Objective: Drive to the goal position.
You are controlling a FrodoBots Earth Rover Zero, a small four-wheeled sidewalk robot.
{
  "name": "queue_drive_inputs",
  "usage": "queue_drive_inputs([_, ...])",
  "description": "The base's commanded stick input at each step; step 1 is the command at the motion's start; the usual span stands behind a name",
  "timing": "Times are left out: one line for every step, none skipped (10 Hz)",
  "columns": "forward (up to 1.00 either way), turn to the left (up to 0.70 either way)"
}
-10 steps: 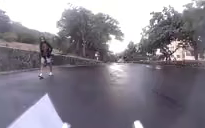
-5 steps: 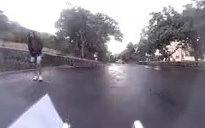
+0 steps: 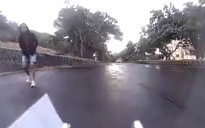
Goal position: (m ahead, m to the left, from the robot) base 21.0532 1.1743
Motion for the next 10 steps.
queue_drive_inputs([0.50,0.00])
queue_drive_inputs([0.50,-0.19])
queue_drive_inputs([0.50,-0.43])
queue_drive_inputs([0.50,-0.46])
queue_drive_inputs([0.50,-0.50])
queue_drive_inputs([0.50,0.00])
queue_drive_inputs([0.50,0.00])
queue_drive_inputs([0.50,0.00])
queue_drive_inputs([0.50,0.00])
queue_drive_inputs([0.50,0.00])
